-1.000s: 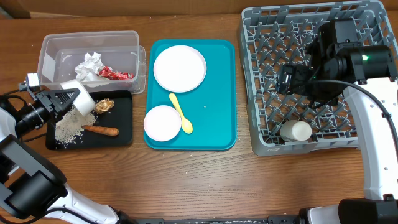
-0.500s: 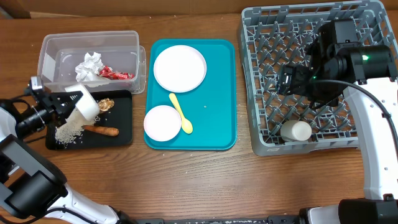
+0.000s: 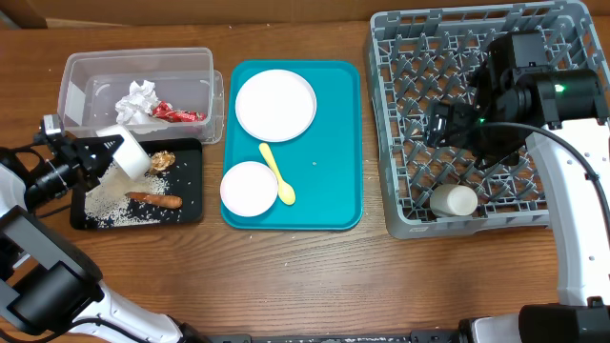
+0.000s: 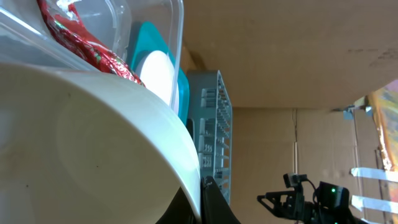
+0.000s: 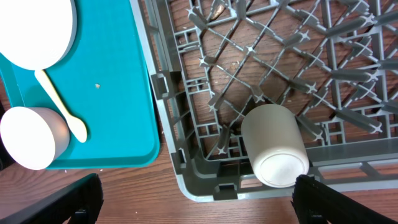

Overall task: Sort waste into correct bins and load items into the dishwasher
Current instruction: 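Tilt the rice bowl over the black tray to pour out the rice, then return the empty bowl to the teal tray with the left gripper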

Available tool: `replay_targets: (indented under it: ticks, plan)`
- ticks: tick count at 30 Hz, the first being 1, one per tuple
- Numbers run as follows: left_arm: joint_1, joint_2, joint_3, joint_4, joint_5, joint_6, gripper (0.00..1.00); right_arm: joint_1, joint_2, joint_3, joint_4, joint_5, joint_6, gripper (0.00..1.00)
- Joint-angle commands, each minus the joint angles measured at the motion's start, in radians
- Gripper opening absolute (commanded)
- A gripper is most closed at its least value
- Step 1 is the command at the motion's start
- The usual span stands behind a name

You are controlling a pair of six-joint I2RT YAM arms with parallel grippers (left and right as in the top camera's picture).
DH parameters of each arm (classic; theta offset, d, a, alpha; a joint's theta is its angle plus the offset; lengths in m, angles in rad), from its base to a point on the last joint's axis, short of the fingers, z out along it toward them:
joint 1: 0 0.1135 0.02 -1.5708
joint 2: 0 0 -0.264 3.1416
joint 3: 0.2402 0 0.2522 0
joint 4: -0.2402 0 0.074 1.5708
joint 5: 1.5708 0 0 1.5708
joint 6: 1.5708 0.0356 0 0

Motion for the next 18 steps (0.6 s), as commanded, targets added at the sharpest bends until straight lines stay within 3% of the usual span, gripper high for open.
replay_targets:
  ticks: [1, 7, 12, 18]
  plan:
    - [-0.004, -0.022, 0.002, -0.016, -0.002, -0.056, 0.04, 0.005, -0.01, 0.003, 0.002, -0.005, -0.008, 1.0]
    - [-0.004, -0.022, 0.002, -0.023, 0.03, -0.191, 0.04, 0.005, -0.01, 0.003, -0.004, 0.005, -0.008, 1.0]
    - [-0.029, -0.029, 0.017, -0.032, 0.146, -0.138, 0.04, 0.005, -0.01, 0.003, -0.003, 0.006, -0.008, 1.0]
    - [-0.161, -0.123, 0.112, -0.034, -0.034, -0.112, 0.04, 0.005, -0.01, 0.003, -0.016, 0.018, -0.019, 1.0]
